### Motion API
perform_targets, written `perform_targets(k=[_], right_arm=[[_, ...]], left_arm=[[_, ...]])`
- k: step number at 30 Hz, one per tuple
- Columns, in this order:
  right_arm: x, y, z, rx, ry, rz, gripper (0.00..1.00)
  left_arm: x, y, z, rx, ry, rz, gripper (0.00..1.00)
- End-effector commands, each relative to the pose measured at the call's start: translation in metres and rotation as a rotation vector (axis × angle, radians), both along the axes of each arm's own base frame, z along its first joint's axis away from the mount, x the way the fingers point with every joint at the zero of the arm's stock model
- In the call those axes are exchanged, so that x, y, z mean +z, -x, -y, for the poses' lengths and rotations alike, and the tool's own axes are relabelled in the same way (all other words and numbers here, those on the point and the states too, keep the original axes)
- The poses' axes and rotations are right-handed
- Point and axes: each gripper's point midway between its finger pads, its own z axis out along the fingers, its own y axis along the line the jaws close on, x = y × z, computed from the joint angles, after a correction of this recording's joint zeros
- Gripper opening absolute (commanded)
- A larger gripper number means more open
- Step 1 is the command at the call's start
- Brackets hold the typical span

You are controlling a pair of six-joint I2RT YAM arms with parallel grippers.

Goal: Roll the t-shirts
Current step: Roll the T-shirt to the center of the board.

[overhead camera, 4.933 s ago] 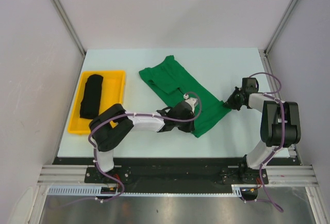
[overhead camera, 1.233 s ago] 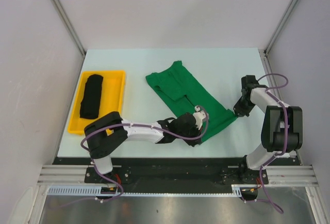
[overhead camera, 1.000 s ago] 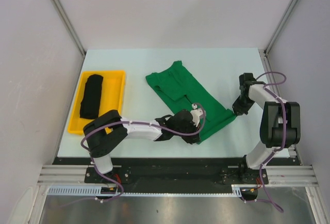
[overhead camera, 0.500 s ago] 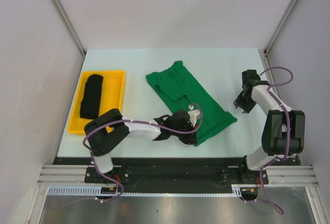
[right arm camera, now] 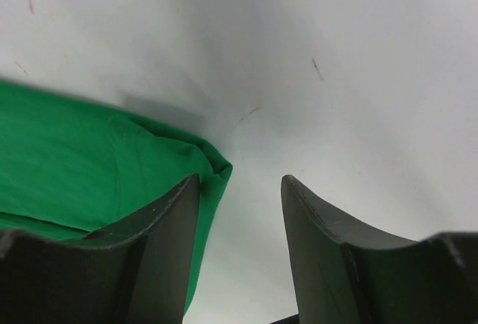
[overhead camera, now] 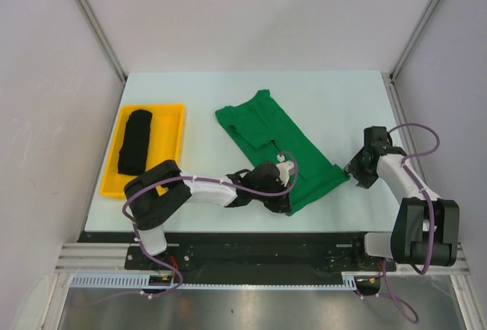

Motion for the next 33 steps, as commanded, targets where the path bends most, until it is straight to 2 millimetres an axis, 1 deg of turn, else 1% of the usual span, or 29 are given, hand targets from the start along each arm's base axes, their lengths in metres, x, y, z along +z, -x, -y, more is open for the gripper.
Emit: perform_targets(k=[1, 4, 5, 7, 8, 13, 14, 17, 20, 22, 26, 33], right_arm=[[0.011, -0.013, -0.006, -0.016, -0.038, 0.094, 0.51], [0.009, -0.014, -0.005, -0.024, -0.042, 0.091, 0.44], [0.009, -0.015, -0.006, -0.021, -0.048, 0.095, 0.39], [0.008, -0.019, -0.009, -0.017, -0.062, 0.103, 0.33], [0.006, -0.02, -0.01, -0.015, -0.068, 0.098, 0.23], [0.003, -0.026, -0.016, -0.005, -0.096, 0.103, 0.14], [0.004, -0.026, -0.016, -0.005, -0.098, 0.108, 0.1], [0.008, -0.029, -0.018, -0.001, -0.101, 0.125, 0.06], [0.011, -0.032, -0.021, 0.005, -0.105, 0.136, 0.04], [0.012, -0.035, -0.024, 0.006, -0.109, 0.139, 0.04], [0.007, -0.041, -0.028, 0.01, -0.11, 0.118, 0.04], [0.006, -0.054, -0.025, -0.008, -0.094, 0.116, 0.05]], left_arm=[[0.004, -0.001, 0.001, 0.005, 0.024, -0.007, 0.0], [0.004, -0.001, 0.001, 0.005, 0.024, -0.007, 0.0], [0.005, -0.002, 0.001, 0.006, 0.025, -0.008, 0.0], [0.005, -0.001, 0.002, 0.005, 0.025, -0.007, 0.0], [0.005, -0.001, 0.001, 0.005, 0.024, -0.007, 0.0], [0.006, -0.003, 0.001, 0.006, 0.025, -0.003, 0.0], [0.006, -0.003, 0.001, 0.006, 0.023, -0.005, 0.0], [0.006, -0.004, 0.001, 0.007, 0.022, -0.002, 0.0], [0.008, -0.006, 0.001, 0.009, 0.023, 0.0, 0.0], [0.009, -0.007, 0.001, 0.013, 0.023, 0.002, 0.0], [0.012, -0.012, -0.001, 0.027, 0.025, 0.008, 0.0], [0.012, -0.015, -0.003, 0.024, 0.015, 0.011, 0.0]])
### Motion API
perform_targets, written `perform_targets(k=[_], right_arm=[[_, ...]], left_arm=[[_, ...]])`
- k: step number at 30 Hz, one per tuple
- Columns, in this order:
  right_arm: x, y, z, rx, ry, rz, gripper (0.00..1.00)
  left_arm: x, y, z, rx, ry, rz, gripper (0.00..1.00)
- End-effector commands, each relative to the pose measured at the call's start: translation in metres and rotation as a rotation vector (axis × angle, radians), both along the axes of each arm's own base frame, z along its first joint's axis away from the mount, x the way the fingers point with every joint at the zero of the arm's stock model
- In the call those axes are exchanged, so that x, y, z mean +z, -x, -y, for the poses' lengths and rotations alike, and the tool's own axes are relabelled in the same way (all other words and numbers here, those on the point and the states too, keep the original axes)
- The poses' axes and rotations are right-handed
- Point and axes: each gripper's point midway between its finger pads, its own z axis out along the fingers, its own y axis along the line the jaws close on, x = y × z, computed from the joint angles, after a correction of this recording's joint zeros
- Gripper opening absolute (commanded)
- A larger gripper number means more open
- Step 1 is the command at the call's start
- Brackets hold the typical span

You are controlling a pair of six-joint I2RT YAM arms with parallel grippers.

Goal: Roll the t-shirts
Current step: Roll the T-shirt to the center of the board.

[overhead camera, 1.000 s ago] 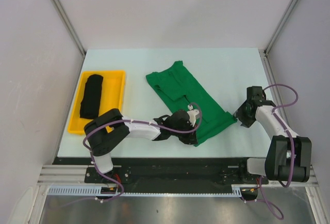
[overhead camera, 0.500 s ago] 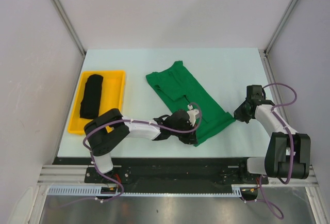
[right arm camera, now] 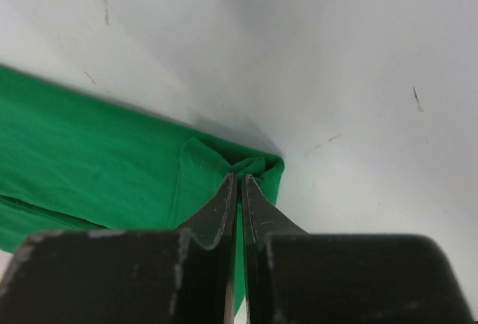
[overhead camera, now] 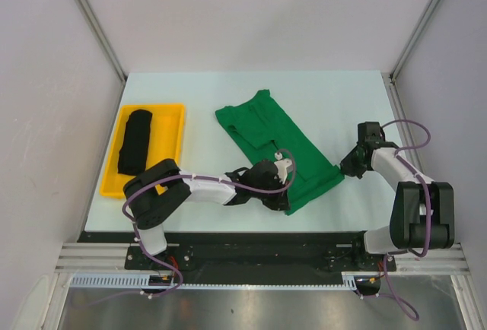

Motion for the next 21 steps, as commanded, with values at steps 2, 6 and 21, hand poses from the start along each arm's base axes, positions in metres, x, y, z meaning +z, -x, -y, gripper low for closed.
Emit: perform_targets(k=[2, 6, 21], right_arm=[[0.017, -0.026, 0.001, -0.028, 0.008, 0.068, 0.05], [0.022, -0.029, 0.002, -0.041, 0.014, 0.079, 0.06], [0.009, -0.046, 0.006, -0.049, 0.044, 0.044, 0.05]], left_arm=[[0.014, -0.007, 0.002, 0.001, 0.023, 0.014, 0.0], [0.013, -0.009, 0.001, -0.002, 0.013, 0.019, 0.0], [0.015, -0.016, -0.001, 0.017, 0.012, 0.021, 0.0]])
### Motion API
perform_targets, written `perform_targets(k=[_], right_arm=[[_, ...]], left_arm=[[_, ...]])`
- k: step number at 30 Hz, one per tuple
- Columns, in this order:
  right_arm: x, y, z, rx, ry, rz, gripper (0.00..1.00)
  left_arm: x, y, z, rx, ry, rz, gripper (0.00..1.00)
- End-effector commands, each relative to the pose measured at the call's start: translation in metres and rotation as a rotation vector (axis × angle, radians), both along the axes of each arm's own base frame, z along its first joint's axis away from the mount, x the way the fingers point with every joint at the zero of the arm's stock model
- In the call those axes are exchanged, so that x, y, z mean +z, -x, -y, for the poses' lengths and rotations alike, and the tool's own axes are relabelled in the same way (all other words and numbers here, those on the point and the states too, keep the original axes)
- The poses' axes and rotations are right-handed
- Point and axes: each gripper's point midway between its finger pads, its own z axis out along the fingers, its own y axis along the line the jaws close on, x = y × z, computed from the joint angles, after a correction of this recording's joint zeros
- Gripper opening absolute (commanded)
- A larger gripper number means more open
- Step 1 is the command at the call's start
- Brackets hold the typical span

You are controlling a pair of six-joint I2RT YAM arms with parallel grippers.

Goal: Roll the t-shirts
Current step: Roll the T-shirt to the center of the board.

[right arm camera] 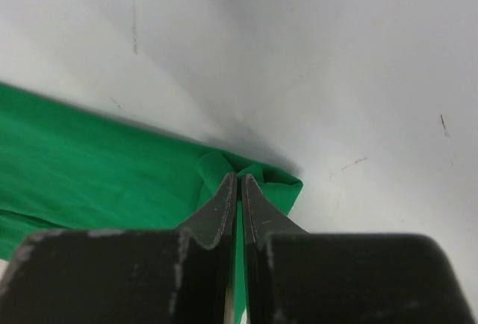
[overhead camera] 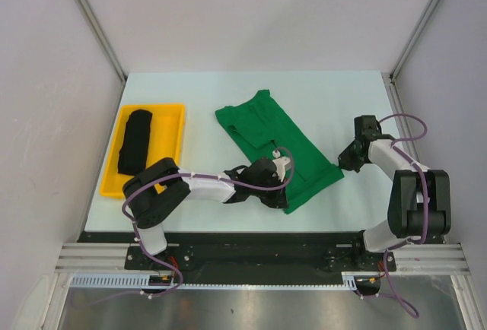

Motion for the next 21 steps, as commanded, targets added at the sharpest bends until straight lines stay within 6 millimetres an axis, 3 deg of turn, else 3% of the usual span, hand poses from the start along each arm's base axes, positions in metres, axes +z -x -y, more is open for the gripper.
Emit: perform_targets(k=[1, 10, 14, 21], right_arm=[[0.005, -0.025, 0.01, -0.032, 0.051, 0.043, 0.05], [-0.004, -0.034, 0.021, -0.058, 0.111, 0.017, 0.07], [-0.006, -0.037, 0.011, -0.025, 0.15, 0.013, 0.08], [-0.014, -0.04, 0.012, -0.017, 0.227, -0.017, 0.06]], left_arm=[[0.015, -0.008, 0.004, -0.004, 0.025, 0.027, 0.0], [0.004, -0.011, -0.002, 0.004, -0.007, 0.031, 0.0], [-0.002, -0.009, -0.004, 0.001, -0.021, 0.029, 0.0], [-0.01, -0.008, -0.011, 0.004, -0.042, 0.032, 0.0]])
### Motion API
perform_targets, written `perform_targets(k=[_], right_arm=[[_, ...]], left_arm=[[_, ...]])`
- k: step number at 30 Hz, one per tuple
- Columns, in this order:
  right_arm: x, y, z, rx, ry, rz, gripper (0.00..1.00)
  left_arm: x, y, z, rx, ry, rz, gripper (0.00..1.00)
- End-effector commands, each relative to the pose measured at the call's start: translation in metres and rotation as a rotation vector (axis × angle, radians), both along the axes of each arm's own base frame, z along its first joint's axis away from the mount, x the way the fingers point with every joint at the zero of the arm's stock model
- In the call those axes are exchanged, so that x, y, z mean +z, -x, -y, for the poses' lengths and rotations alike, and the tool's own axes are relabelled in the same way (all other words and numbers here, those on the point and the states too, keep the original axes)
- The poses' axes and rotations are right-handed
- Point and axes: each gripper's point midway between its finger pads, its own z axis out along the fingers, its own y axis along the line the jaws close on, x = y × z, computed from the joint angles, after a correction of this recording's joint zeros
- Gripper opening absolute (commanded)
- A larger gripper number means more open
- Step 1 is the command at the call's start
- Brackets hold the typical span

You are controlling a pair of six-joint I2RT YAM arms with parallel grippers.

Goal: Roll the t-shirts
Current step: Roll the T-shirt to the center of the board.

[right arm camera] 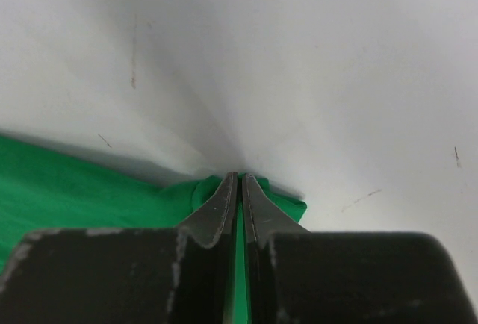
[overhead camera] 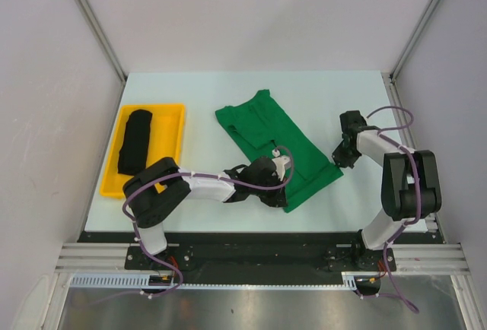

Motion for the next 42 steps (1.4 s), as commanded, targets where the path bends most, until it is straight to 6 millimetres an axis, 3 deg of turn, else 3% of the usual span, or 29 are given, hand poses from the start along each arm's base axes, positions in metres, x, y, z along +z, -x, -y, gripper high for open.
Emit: perform_targets(k=[1, 5, 7, 10, 14, 18, 20, 23, 25, 28, 33, 42], right_arm=[[0.004, -0.022, 0.012, -0.032, 0.105, 0.046, 0.05], [0.011, -0.016, 0.018, -0.05, 0.146, 0.033, 0.09], [0.015, -0.014, 0.022, -0.055, 0.152, 0.034, 0.21], [0.027, -0.017, 0.021, -0.04, 0.13, 0.07, 0.33], [0.05, -0.018, 0.024, -0.038, 0.074, 0.128, 0.38], [0.082, -0.008, 0.028, -0.042, 0.038, 0.219, 0.38], [0.088, 0.001, 0.033, -0.054, 0.005, 0.252, 0.38], [0.099, 0.015, 0.016, 0.013, -0.039, 0.305, 0.37], [0.098, 0.027, 0.01, 0.041, -0.048, 0.311, 0.3], [0.096, 0.04, -0.024, 0.151, -0.094, 0.323, 0.21], [0.074, 0.063, -0.064, 0.248, -0.142, 0.289, 0.08], [0.051, 0.081, -0.097, 0.311, -0.149, 0.22, 0.09]], left_arm=[[-0.008, -0.002, -0.009, -0.003, -0.034, 0.016, 0.0], [-0.001, -0.003, -0.008, -0.002, -0.02, 0.025, 0.0], [0.0, -0.003, -0.007, -0.004, -0.02, 0.025, 0.0], [0.002, -0.004, -0.004, -0.005, -0.014, 0.023, 0.0], [0.001, -0.004, -0.002, 0.021, -0.017, -0.012, 0.0], [-0.004, -0.004, -0.001, 0.046, -0.026, -0.04, 0.0], [-0.005, -0.003, 0.0, 0.05, -0.023, -0.051, 0.0], [-0.005, -0.003, 0.001, 0.051, -0.018, -0.056, 0.0], [-0.003, -0.004, 0.001, 0.053, -0.016, -0.054, 0.0], [-0.003, -0.004, 0.001, 0.052, -0.017, -0.056, 0.0], [-0.004, -0.004, 0.002, 0.054, -0.02, -0.058, 0.0], [-0.004, -0.005, 0.002, 0.057, -0.021, -0.056, 0.0]])
